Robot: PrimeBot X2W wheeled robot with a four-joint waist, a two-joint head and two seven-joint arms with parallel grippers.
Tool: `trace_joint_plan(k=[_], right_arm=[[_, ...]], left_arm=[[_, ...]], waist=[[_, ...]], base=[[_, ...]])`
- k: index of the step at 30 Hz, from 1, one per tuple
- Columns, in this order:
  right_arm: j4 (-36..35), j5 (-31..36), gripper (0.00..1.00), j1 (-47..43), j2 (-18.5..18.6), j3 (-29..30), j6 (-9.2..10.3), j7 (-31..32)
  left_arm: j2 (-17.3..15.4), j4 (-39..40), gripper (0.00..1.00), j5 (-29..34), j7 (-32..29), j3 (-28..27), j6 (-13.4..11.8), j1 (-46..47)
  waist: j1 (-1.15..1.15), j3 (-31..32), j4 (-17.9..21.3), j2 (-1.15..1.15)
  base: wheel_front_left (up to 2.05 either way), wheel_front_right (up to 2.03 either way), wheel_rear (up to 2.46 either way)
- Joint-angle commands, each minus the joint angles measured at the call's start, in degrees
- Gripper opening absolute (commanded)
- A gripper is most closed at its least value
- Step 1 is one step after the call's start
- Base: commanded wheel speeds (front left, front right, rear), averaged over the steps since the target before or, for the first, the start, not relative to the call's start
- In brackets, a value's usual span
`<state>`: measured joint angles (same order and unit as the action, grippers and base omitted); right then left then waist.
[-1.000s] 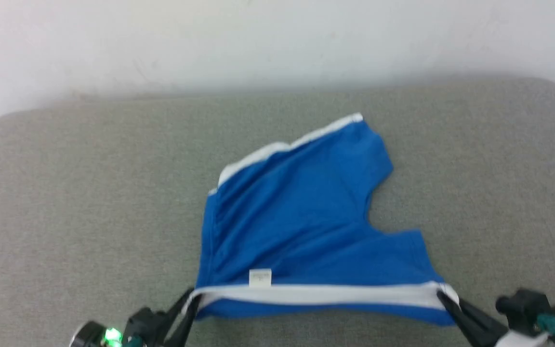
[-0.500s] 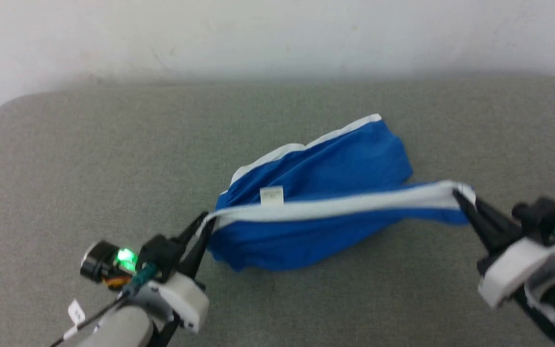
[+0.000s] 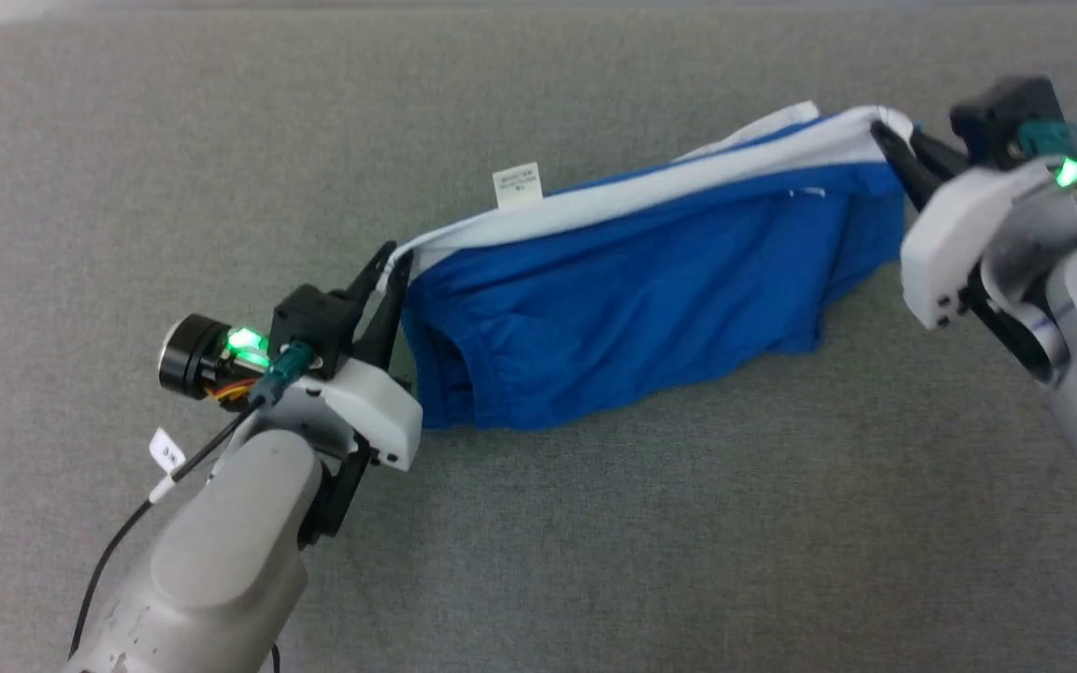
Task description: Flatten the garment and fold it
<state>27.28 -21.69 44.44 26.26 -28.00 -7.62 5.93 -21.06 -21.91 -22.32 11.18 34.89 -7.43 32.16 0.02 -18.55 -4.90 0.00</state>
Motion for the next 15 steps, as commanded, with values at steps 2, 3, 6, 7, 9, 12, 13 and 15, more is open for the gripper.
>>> trace_joint_plan(k=[2, 3, 6, 7, 9, 12, 13, 15], right_arm=[[4.8, 0.3, 0.0, 4.5, -1.8, -1.6, 0.13, 0.2], [6.9, 0.4, 0.0, 6.1, -2.5, -2.3, 0.13, 0.3], [13.1, 0.5, 0.0, 9.6, -4.2, -4.7, 0.13, 0.8], [14.9, 0.4, 0.0, 10.4, -4.5, -5.6, 0.13, 0.9], [17.5, 0.4, 0.0, 11.7, -4.8, -7.8, 0.13, 0.2], [19.6, -0.8, 0.0, 12.8, -4.8, -10.0, 0.13, -2.4], [20.0, -1.4, 0.22, 13.1, -4.7, -10.6, 0.13, -3.3], [20.1, -2.3, 1.0, 13.8, -3.9, -11.9, 0.13, -4.4]], left_arm=[[0.9, -1.7, 0.0, -0.1, 0.6, -0.5, -0.3, 1.7], [1.3, -2.3, 0.0, -0.2, 0.8, -0.4, -0.2, 2.2], [2.3, -3.9, 0.0, -0.2, 1.5, -0.1, 0.2, 3.2], [2.6, -4.5, 0.0, -0.2, 1.7, 0.0, 0.3, 3.4], [3.1, -5.4, 0.0, -0.2, 2.1, 0.3, 0.6, 3.7], [3.7, -5.8, 0.11, -0.6, 2.7, 0.1, 0.9, 3.5], [3.7, -5.5, 0.49, -0.6, 2.9, 0.0, 0.9, 3.3], [3.5, -4.4, 1.0, -0.1, 3.3, -0.3, 0.4, 2.8]], waist=[[-0.02, -6.1, -2.0, 0.0], [-0.02, -6.6, -2.2, 0.0], [-0.02, -7.5, -2.8, 0.0], [-0.02, -7.6, -3.0, 0.0], [-0.02, -7.5, -3.2, 0.0], [-0.02, -6.4, -3.1, 0.0], [-0.02, -5.9, -3.1, 0.0], [-0.02, -4.7, -2.8, 0.0]], base=[[0.0, 0.0, 0.0], [0.0, 0.0, 0.0], [0.0, 0.0, 0.0], [0.0, 0.0, 0.0], [0.0, 0.0, 0.0], [0.0, 0.0, 0.0], [0.0, 0.0, 0.0], [0.0, 0.0, 0.0]])
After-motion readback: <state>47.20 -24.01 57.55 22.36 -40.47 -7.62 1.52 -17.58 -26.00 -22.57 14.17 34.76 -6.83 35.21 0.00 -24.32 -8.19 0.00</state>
